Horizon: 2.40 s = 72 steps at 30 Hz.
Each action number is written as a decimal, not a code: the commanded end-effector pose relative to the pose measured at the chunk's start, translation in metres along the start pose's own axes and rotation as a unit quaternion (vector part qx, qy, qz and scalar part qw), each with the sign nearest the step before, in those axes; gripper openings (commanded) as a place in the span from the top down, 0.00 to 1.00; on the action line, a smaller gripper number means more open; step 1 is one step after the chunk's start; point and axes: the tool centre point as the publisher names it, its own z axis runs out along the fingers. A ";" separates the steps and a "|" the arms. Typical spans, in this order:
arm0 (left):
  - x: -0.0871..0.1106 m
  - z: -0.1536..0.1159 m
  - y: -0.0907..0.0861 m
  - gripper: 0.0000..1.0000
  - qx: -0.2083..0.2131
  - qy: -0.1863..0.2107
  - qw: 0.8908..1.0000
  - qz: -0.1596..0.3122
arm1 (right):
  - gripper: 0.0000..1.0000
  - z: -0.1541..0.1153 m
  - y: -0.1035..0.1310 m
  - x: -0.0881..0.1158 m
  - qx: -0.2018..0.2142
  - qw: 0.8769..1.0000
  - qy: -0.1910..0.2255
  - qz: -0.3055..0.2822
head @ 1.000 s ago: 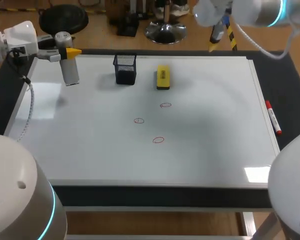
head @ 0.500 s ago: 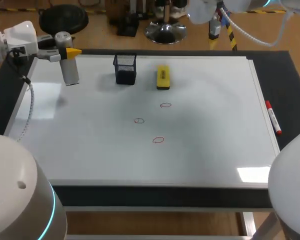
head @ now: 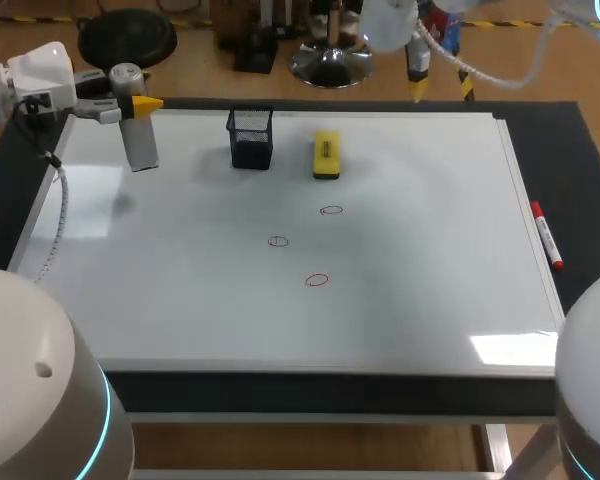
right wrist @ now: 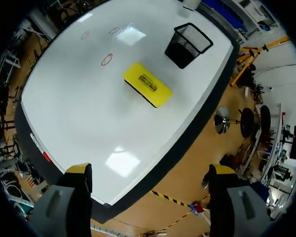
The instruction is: Pick up the inspection probe, press it on each red-marked spot on the whiteboard one by one, put down the probe, pick up the eraser, and wipe off all the red marks.
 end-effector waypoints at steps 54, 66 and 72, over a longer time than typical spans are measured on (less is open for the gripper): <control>0.001 0.000 -0.001 1.00 0.001 -0.002 1.000 0.001 | 0.00 0.101 0.121 0.005 -0.075 0.936 0.065 -0.338; 0.001 0.000 -0.001 1.00 0.001 -0.002 1.000 0.001 | 0.00 0.107 0.124 0.006 -0.074 0.931 0.070 -0.352; 0.001 0.000 -0.001 1.00 0.001 -0.002 1.000 0.001 | 0.00 0.112 0.124 0.008 -0.076 0.929 0.075 -0.354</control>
